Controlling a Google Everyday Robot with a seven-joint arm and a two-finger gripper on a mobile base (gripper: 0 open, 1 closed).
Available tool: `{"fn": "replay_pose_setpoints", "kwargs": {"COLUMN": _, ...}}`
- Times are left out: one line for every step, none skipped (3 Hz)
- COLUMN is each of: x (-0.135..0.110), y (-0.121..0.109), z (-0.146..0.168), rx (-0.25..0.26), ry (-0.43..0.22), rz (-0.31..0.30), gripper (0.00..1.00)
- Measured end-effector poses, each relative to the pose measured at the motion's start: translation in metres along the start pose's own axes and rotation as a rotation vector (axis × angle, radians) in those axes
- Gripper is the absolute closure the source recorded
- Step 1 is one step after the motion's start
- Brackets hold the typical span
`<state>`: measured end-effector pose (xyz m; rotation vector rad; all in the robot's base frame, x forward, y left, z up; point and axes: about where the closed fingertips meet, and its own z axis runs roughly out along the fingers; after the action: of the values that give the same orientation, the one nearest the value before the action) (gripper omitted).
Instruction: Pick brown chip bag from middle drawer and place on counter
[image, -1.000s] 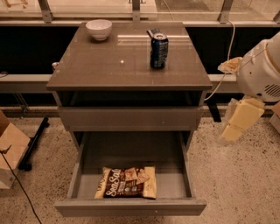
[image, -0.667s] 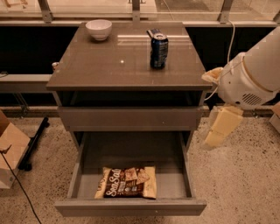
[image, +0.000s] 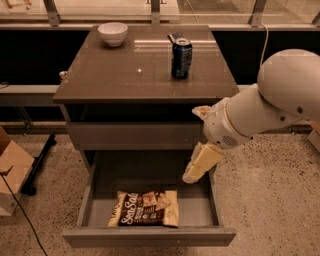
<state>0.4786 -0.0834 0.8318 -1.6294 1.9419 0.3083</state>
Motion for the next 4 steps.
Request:
{"fn": "replay_pose_setpoints", "kwargs": {"x": 0.000, "y": 0.000, "z": 0.000, "rx": 0.000, "ry": 0.000, "rz": 0.000, "gripper": 0.00}}
{"fn": "replay_pose_setpoints", "kwargs": {"x": -0.003, "y": 0.002, "z": 0.035, "rx": -0.002, "ry": -0.019, "rz": 0.026, "gripper": 0.00}}
{"fn": "replay_pose_setpoints", "kwargs": {"x": -0.004, "y": 0.005, "z": 0.090, "rx": -0.029, "ry": -0.060, "rz": 0.069, "gripper": 0.00}}
{"fn": "replay_pose_setpoints", "kwargs": {"x": -0.002, "y": 0.008, "z": 0.142, "rx": -0.069, "ry": -0.098, "rz": 0.109, "gripper": 0.00}}
